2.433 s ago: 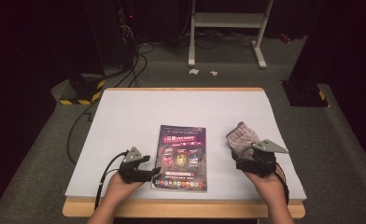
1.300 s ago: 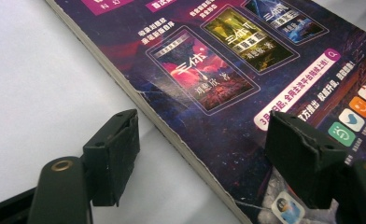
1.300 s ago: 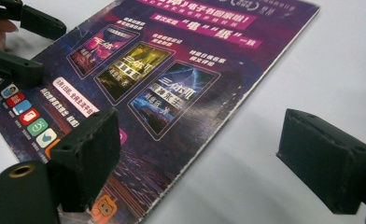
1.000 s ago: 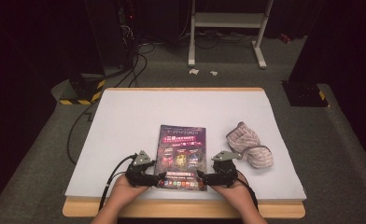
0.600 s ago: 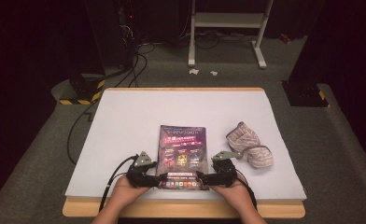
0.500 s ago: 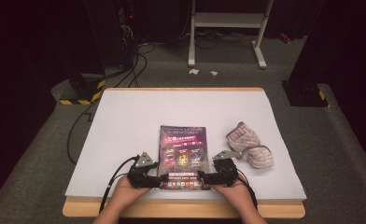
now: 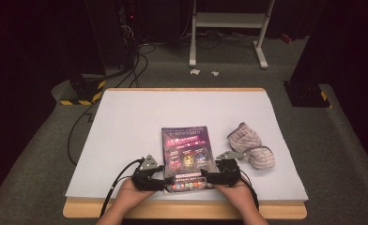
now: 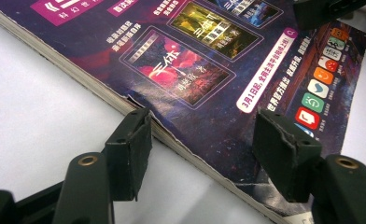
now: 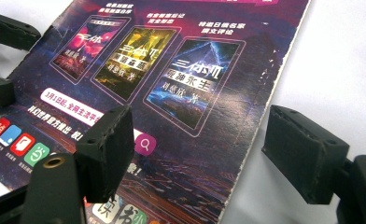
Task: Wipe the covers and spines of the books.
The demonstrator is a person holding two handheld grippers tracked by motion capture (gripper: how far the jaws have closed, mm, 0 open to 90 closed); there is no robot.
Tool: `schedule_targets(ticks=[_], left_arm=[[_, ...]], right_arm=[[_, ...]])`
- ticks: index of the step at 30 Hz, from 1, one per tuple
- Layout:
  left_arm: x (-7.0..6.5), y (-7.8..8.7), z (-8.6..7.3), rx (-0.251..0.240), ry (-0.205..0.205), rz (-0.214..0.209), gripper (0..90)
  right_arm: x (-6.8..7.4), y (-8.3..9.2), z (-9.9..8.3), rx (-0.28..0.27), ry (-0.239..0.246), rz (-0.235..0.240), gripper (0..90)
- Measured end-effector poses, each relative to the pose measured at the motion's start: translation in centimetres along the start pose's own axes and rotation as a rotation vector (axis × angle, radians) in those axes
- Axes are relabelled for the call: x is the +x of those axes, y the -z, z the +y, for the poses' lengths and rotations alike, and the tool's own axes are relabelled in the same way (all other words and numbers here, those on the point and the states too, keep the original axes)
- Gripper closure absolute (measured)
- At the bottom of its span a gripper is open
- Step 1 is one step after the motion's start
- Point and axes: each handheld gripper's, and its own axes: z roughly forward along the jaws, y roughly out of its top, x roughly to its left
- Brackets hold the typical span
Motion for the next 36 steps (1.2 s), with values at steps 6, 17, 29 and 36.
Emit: schedule_targets(ticks=[6,17,29,36], left_arm=[[-0.2,-0.1,0.0,-0.003,-0.001,0.002,38.2],[-0.3,-0.1,0.0,-0.006,0.001,0.011,39.2],[-0.2,0.0,-0.1,-0.009,0.006,0.015,39.7],[-0.2,0.1,-0.2,-0.008,0.016,0.015,40.3]], right_arm=[[0.0,-0.1,0.1,-0.001,-0.036,0.000,25.7],[-0.5,0.1,0.0,-0.029,-0.104,0.038,26.8],[-0.3,1.2,0.3,-0.122,-0.108,0.075,28.8],[0.8,2.0,1.0,-0.194,-0.079,0.084,29.7]])
